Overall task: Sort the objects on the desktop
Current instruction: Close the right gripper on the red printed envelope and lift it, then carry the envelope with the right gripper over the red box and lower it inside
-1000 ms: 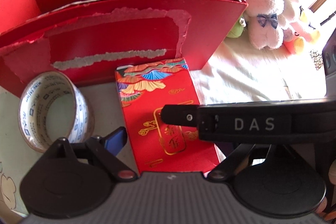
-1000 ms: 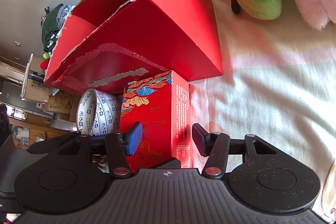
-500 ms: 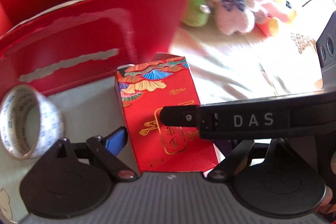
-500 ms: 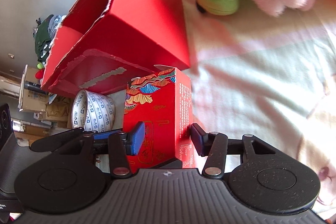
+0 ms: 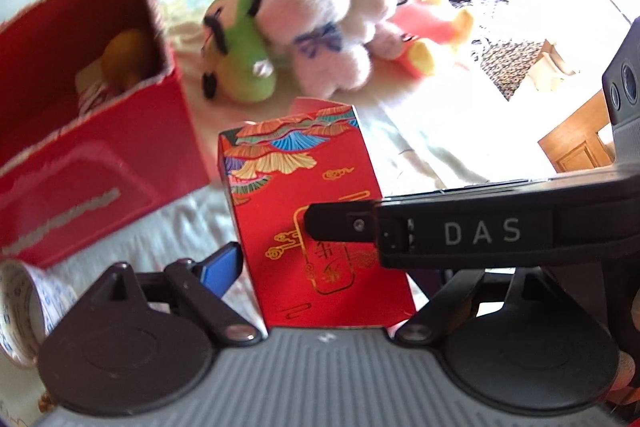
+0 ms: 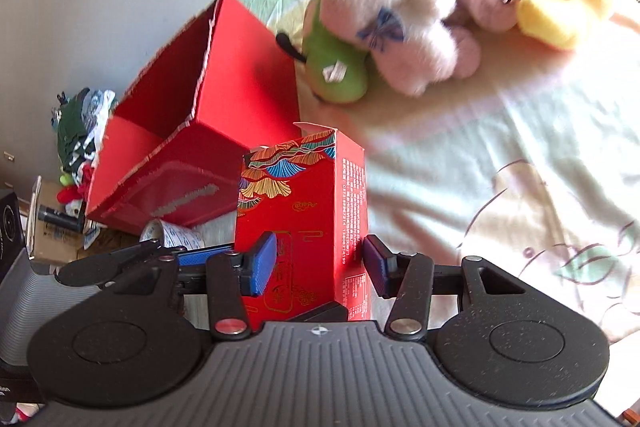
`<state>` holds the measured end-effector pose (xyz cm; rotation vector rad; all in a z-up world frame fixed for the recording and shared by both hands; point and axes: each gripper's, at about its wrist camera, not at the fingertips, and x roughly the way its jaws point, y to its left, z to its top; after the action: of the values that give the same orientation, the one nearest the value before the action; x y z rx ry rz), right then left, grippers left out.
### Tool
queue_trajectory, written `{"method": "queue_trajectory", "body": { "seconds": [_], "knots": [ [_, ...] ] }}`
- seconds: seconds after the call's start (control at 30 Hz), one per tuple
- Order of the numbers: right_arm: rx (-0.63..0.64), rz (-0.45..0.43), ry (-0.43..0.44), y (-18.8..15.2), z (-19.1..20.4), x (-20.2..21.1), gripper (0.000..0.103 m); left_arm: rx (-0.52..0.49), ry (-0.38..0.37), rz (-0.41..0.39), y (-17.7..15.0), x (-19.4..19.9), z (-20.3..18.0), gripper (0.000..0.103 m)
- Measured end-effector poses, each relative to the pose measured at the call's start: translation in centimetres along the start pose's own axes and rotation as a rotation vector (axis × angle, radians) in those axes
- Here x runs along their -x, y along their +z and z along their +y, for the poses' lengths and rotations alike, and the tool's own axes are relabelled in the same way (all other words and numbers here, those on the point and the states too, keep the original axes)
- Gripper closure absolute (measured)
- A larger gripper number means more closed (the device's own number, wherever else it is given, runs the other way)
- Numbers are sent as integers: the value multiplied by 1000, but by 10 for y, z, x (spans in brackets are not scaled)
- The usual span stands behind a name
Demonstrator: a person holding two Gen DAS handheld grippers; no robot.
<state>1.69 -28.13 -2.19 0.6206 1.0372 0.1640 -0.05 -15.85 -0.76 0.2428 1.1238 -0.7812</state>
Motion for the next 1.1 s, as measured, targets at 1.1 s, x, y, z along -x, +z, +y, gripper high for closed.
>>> {"method": "queue_trajectory", "body": {
  "seconds": [1.1],
  "knots": [
    [364, -119, 72, 112, 158, -42, 51, 16, 193, -235, 79, 91, 136, 19]
  ]
}}
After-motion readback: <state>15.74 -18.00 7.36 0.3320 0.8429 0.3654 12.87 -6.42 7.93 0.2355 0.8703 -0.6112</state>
